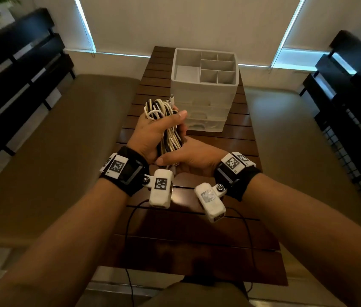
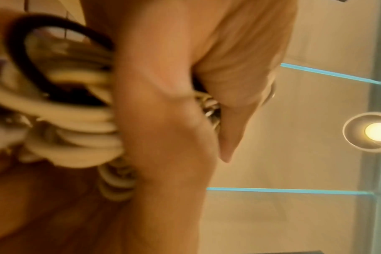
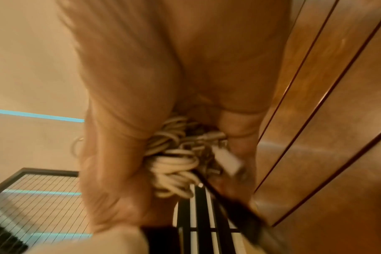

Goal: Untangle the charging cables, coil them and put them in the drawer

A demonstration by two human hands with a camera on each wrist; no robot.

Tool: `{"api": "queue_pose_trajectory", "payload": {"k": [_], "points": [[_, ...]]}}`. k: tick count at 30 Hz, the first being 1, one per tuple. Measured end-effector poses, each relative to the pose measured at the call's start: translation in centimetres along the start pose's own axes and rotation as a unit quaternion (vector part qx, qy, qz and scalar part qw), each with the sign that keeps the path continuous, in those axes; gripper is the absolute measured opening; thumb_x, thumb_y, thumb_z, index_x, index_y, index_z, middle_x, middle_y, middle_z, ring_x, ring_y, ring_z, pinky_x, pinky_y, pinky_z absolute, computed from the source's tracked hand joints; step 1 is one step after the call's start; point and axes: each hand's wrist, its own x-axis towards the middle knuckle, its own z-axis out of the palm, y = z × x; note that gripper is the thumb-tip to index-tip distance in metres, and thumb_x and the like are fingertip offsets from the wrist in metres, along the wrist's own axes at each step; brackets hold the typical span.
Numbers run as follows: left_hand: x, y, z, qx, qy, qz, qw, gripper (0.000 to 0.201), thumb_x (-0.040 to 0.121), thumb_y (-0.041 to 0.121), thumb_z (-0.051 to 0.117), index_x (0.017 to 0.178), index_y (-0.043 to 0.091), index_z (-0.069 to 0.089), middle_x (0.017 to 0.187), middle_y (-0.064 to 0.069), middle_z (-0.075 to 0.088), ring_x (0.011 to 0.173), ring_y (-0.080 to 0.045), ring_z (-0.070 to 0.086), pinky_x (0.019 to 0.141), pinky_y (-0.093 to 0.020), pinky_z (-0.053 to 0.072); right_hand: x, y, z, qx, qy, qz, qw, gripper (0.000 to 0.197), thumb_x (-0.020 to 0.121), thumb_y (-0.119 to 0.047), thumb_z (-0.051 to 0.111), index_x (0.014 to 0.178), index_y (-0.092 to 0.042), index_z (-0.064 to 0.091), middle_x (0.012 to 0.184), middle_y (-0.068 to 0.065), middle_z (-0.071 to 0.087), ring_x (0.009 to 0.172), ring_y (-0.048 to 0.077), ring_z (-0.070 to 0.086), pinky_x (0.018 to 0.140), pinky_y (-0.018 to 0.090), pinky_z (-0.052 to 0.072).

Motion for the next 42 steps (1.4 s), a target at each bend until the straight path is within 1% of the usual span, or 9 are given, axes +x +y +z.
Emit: {"api": "queue_pose_trajectory", "payload": {"k": [4,12,16,20,25,33,36,38,42], "points": [[0.7,-0.5,0.2,0.022,0.027,-0.023,0.999,0.018,0.086,0.010,0.082,0.089,0.011,0.064,0.070,-0.007,0.056,0.062,-0.020,0.058,0.068,-0.036,0.054,0.0,-0.3,0.9,-0.074,0.087,-0.015,0.993,0.022,0.076,0.001,0.070,0.098,0.002,0.065,0.082,0.020,0.062,0.064,0.032,0.054,0.048,0.032,0.045],[1.0,-0.3,1.2,0.058,0.028,-0.027,0.998,0.021,0.088,0.003,0.077,0.079,0.012,0.060,0.061,-0.005,0.051,0.051,-0.017,0.052,0.056,-0.031,0.051,-0.5,0.5,0.8,-0.079,0.122,-0.051,0.988,0.012,0.080,0.001,0.073,0.089,-0.001,0.065,0.079,0.011,0.064,0.071,0.019,0.060,0.068,0.033,0.051],[0.9,-0.8,0.8,-0.013,0.012,-0.029,0.999,0.015,0.090,0.009,0.077,0.082,0.017,0.066,0.068,-0.006,0.056,0.060,-0.020,0.059,0.068,-0.037,0.055,-1.0,1.3,0.2,0.094,0.018,-0.033,0.995,0.047,0.089,0.005,0.071,0.133,0.007,0.056,0.118,0.023,0.066,0.111,0.040,0.063,0.103,0.054,0.052],[1.1,-0.8,0.8,-0.014,0.014,-0.025,0.999,0.017,0.090,0.010,0.076,0.079,0.018,0.066,0.067,-0.008,0.054,0.059,-0.022,0.057,0.065,-0.036,0.054,-0.3,1.5,0.8,0.051,0.081,-0.034,0.995,0.026,0.083,0.003,0.070,0.107,-0.004,0.062,0.081,0.021,0.055,0.061,0.029,0.055,0.053,0.037,0.045],[1.4,-0.7,0.8,-0.012,0.054,-0.028,0.998,0.023,0.090,0.004,0.073,0.073,0.017,0.063,0.062,-0.004,0.048,0.051,-0.015,0.049,0.055,-0.031,0.049,0.2,1.4,1.1,-0.012,0.110,-0.023,0.994,0.017,0.083,-0.001,0.069,0.094,-0.008,0.057,0.064,0.012,0.041,0.048,0.018,0.036,0.047,0.029,0.028],[2.4,0.3,-2.2,-0.094,0.111,-0.073,0.987,0.023,0.089,0.014,0.077,0.073,0.018,0.061,0.066,0.000,0.050,0.064,-0.018,0.052,0.062,-0.032,0.053,-0.9,2.4,-0.2,0.020,0.034,0.018,0.999,0.062,0.086,-0.016,0.082,0.139,-0.015,0.050,0.114,0.018,0.059,0.077,0.024,0.061,0.053,0.034,0.049],[1.8,0.1,-1.7,-0.097,0.084,-0.061,0.990,0.021,0.091,0.010,0.074,0.075,0.019,0.063,0.065,0.001,0.051,0.060,-0.015,0.052,0.061,-0.031,0.053,-0.2,1.9,0.3,0.045,0.025,0.009,0.999,0.074,0.086,-0.023,0.085,0.146,-0.010,0.044,0.131,0.024,0.061,0.105,0.041,0.069,0.079,0.054,0.060],[1.3,-0.3,-0.8,-0.069,0.062,-0.041,0.995,0.018,0.090,0.007,0.075,0.081,0.018,0.064,0.064,-0.002,0.052,0.056,-0.015,0.054,0.061,-0.034,0.054,0.2,1.1,0.5,0.066,0.015,-0.017,0.998,0.069,0.091,-0.016,0.078,0.149,-0.013,0.042,0.144,0.026,0.056,0.129,0.051,0.056,0.105,0.071,0.045],[1.2,-0.1,-1.3,0.014,0.025,-0.016,0.999,0.015,0.086,0.011,0.081,0.090,0.013,0.067,0.072,-0.010,0.056,0.064,-0.022,0.059,0.070,-0.040,0.056,-0.4,0.4,-0.9,0.114,-0.019,-0.016,0.993,0.073,0.093,-0.011,0.072,0.156,-0.022,0.036,0.150,0.024,0.053,0.136,0.045,0.053,0.113,0.070,0.037]]}}
